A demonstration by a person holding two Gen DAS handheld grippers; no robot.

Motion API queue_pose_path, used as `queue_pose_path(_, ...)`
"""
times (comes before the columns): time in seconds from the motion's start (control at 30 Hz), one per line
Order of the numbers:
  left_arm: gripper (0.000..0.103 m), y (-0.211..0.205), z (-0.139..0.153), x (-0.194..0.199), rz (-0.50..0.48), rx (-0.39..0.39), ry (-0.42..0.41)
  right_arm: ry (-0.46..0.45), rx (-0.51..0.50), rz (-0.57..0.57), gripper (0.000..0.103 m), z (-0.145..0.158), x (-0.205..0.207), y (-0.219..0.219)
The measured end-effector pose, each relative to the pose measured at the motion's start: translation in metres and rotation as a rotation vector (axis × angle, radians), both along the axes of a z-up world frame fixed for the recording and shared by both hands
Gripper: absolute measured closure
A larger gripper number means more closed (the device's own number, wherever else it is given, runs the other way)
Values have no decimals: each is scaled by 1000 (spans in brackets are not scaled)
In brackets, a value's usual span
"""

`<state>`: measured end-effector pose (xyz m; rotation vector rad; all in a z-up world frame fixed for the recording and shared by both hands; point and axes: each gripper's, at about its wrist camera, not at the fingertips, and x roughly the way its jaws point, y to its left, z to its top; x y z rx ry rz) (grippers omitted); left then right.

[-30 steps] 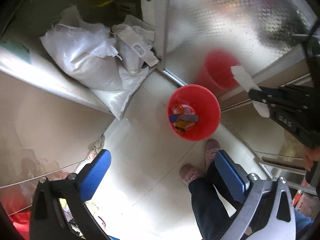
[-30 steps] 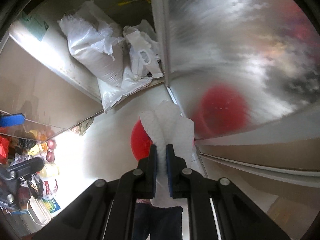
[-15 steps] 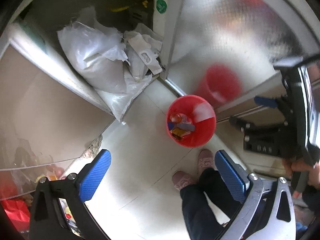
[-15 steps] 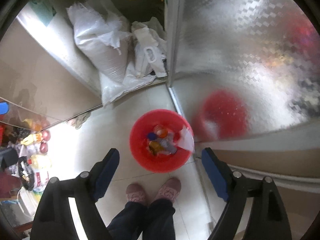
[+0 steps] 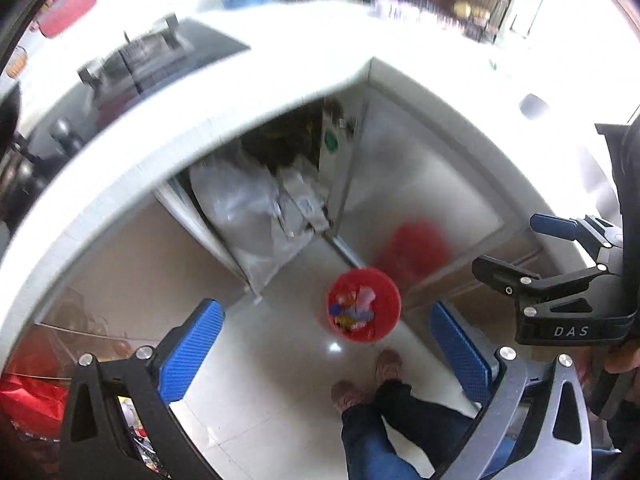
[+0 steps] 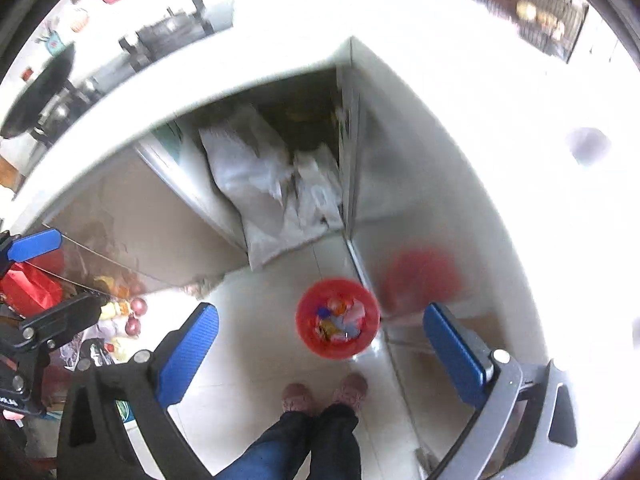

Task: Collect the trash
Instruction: 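Raise both tools back up toward the counter items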

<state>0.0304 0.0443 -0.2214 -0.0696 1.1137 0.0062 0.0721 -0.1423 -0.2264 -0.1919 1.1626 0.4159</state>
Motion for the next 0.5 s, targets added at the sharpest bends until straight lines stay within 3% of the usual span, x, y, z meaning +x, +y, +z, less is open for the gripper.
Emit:
queue_pose_path(0.23, 0, -5, 91, -7, 12, 4, -137, -140, 21, 18, 0, 97, -7, 0)
queue_pose_path(0.5, 0, -7, 154, -18, 11, 14, -242, -260, 46, 2, 0, 154, -18, -10)
